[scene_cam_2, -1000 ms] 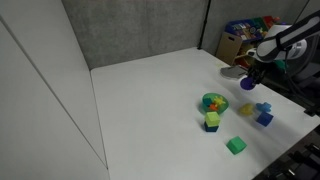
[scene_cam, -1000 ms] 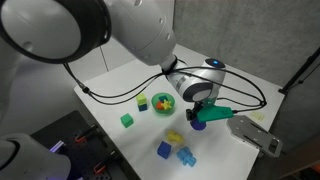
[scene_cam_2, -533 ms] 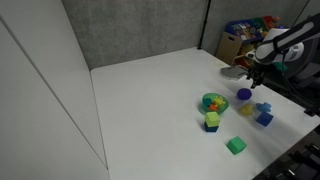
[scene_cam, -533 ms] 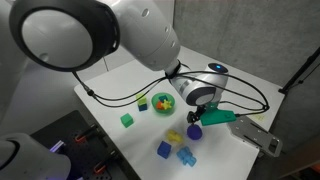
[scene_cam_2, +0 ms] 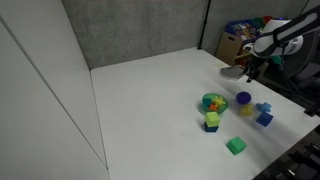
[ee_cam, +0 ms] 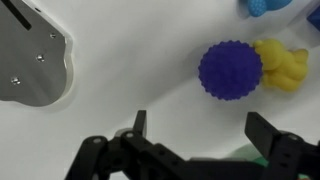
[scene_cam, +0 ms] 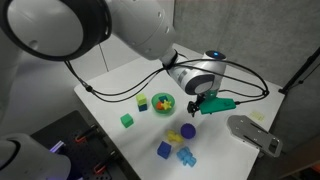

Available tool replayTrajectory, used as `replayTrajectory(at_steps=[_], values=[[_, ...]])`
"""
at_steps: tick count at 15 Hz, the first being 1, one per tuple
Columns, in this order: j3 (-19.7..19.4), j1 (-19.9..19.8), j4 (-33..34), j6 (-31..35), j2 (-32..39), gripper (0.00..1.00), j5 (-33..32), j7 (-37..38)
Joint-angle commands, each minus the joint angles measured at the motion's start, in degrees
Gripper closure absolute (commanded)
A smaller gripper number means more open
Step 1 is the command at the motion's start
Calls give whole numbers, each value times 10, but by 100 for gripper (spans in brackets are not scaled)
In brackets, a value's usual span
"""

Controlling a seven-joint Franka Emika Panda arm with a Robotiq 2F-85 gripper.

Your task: Put the purple ball on the right side of the table

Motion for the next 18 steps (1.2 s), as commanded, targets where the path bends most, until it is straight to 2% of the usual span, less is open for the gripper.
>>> replayTrajectory(at_steps=[1, 3, 9, 13, 18], values=[[0, 21, -29, -8, -51, 0, 2, 53], [-3, 36, -38, -13, -71, 0, 0, 94], [-29, 90, -62, -44, -134, 0, -18, 284], [-28, 104, -68, -112, -179, 0, -21, 395], [-14, 113, -82, -198, -223, 0, -2, 483]])
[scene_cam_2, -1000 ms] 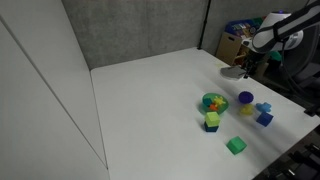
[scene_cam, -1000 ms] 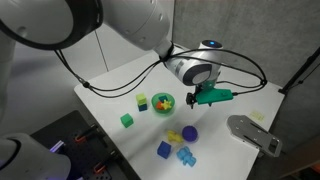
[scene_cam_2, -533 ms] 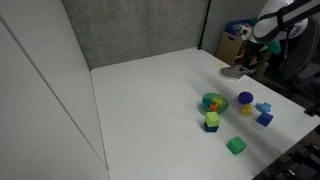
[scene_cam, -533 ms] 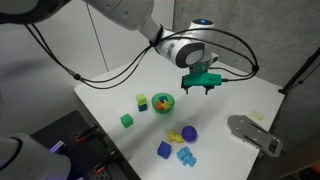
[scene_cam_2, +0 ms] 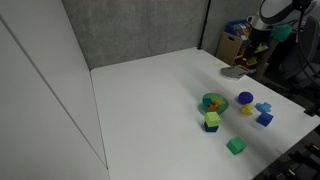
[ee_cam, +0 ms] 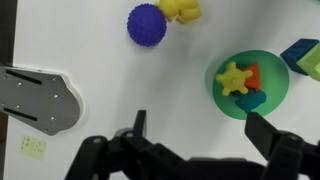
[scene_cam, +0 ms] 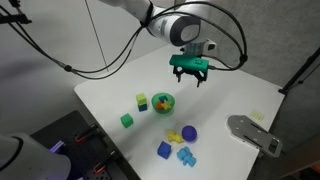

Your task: Put the purple ball on the right side of the table

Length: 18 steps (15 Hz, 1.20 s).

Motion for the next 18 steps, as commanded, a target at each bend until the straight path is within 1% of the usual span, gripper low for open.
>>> replayTrajectory(at_steps=[1, 2, 4, 8, 14, 15, 18], values=[[11, 5, -31, -51, -45, 0, 11, 40], [8, 1, -9, -31, -17, 0, 1, 25], [11, 4, -17, -44, -28, 0, 4, 30], [11, 5, -22, -45, -32, 0, 4, 31], [23, 10, -68, -75, -69, 0, 54, 52], [23, 13, -82, -64, -81, 0, 57, 60], [24, 23, -115, -64, -119, 0, 62, 87]])
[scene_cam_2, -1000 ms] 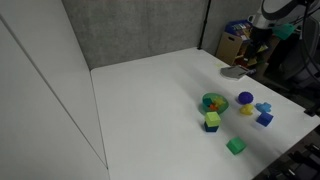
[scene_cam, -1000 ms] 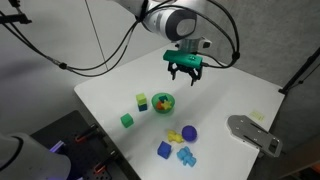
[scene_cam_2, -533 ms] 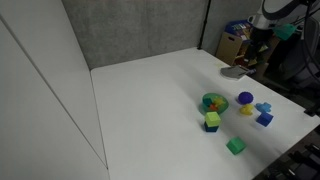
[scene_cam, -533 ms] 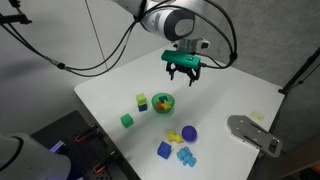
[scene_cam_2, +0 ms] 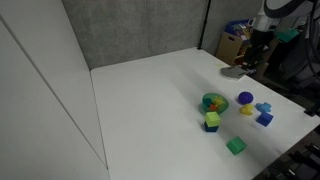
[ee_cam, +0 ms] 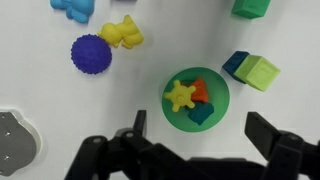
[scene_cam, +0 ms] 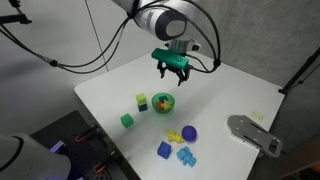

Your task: Put the purple ball on the right side of the table

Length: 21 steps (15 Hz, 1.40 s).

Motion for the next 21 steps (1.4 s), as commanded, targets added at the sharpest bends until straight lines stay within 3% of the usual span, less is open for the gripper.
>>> replayTrajectory(at_steps=[1, 8, 11, 17, 21], values=[[0, 14, -61, 1, -73, 0, 4, 44], [-4, 41, -130, -5, -186, 0, -39, 161], [-1, 44, -142, -42, -225, 0, -66, 207], [-5, 52, -151, -148, -304, 0, -25, 193], [-6, 61, -157, -172, -345, 0, 5, 182]])
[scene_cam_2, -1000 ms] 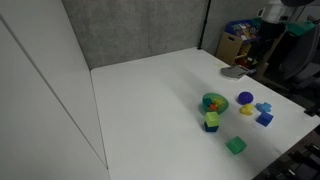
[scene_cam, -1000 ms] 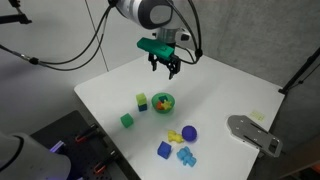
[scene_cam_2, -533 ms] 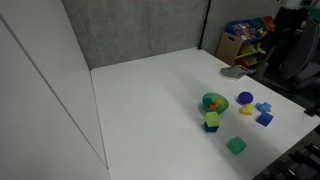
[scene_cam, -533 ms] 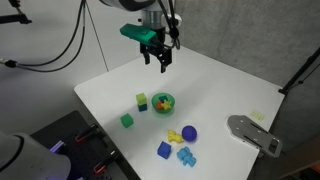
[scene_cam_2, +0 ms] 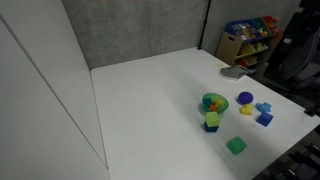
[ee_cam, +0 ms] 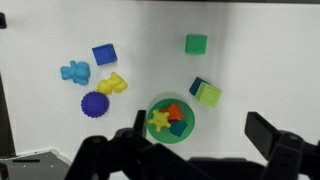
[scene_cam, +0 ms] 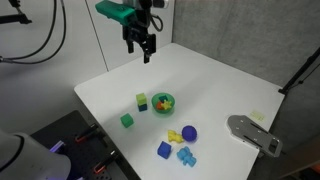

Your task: Put the purple ball on the right side of the table

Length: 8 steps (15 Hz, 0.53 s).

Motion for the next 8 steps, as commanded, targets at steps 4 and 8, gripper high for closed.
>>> replayTrajectory(at_steps=[4, 8], values=[[-10, 20, -41, 31, -72, 0, 52, -33], [-5, 21, -46, 40, -80, 0, 38, -36]])
